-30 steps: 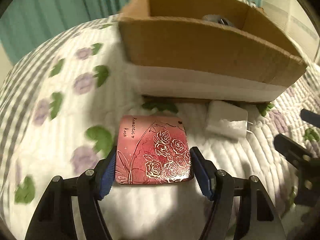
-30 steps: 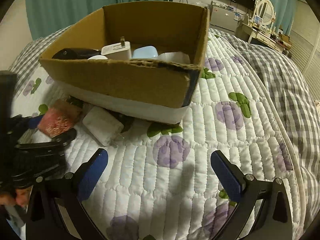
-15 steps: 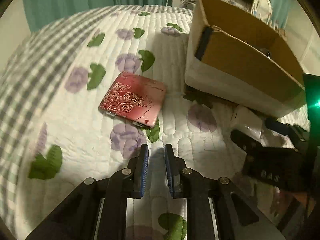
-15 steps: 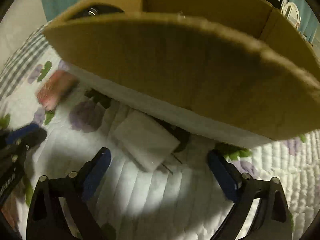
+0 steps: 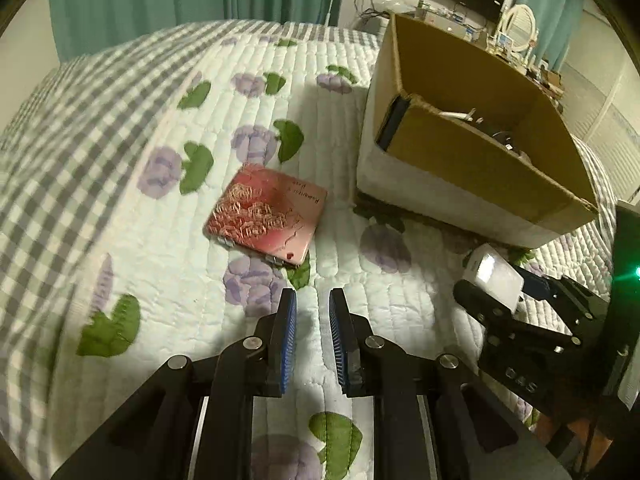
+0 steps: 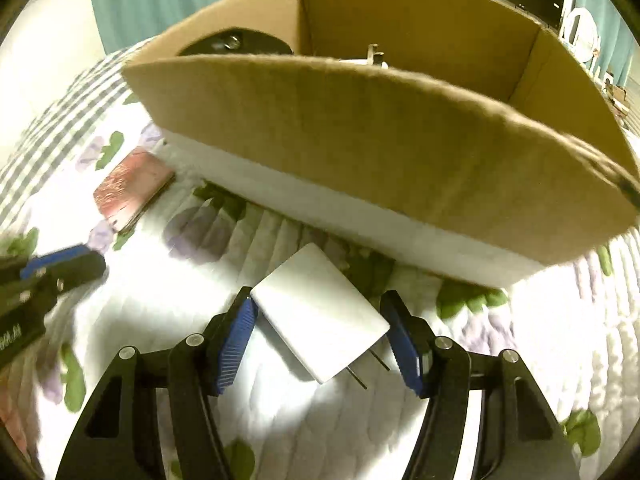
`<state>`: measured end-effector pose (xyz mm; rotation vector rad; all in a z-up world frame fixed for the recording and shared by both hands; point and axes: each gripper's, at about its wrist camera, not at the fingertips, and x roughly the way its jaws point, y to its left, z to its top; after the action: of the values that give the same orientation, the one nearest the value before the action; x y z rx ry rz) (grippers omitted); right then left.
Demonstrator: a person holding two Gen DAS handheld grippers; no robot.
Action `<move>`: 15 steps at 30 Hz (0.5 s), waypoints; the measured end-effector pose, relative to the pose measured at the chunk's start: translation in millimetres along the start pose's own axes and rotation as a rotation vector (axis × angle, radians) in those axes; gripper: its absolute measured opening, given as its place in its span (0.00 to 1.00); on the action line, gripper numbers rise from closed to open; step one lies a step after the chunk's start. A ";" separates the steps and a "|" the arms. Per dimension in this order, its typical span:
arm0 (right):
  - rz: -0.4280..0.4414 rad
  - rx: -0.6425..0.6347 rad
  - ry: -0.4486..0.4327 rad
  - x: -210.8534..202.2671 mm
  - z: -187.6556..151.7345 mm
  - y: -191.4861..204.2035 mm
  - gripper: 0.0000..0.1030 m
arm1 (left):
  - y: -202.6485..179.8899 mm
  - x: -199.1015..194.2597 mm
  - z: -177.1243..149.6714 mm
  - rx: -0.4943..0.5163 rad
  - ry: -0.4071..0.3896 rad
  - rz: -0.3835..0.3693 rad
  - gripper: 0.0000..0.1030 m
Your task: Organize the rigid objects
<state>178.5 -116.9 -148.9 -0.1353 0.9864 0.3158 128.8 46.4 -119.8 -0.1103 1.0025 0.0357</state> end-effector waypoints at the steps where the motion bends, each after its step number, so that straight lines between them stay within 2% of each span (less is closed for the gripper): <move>1: 0.005 0.003 -0.006 -5.3 -1.9 0.0 0.61 | -2.6 -2.5 0.7 0.005 -0.006 0.012 0.26; 2: 0.013 0.006 -0.015 -12.0 -2.4 -1.6 0.61 | -2.4 -3.5 4.9 0.010 -0.013 0.037 0.49; 3: 0.015 0.007 -0.021 -16.1 -2.8 -2.0 0.61 | -1.8 -3.5 8.3 0.013 -0.017 0.060 0.85; 4: 0.013 0.006 -0.027 -19.4 -3.0 -2.1 0.61 | -1.8 -4.0 13.4 0.017 -0.031 0.094 0.95; 6: 0.013 0.005 -0.032 -24.1 -3.3 -1.4 0.61 | -0.6 -1.6 21.1 0.027 -0.063 0.106 0.99; 8: 0.022 0.012 -0.034 -24.9 -0.3 -3.9 0.61 | 0.5 13.8 32.9 0.045 -0.018 0.115 0.99; 15: 0.042 0.027 -0.042 -32.6 -4.7 -11.7 0.61 | -0.2 70.1 56.5 0.097 0.044 0.221 0.99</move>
<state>161.8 -135.7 -124.6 -0.0830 0.9521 0.3429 213.9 50.9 -148.8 0.0891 1.0553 0.1876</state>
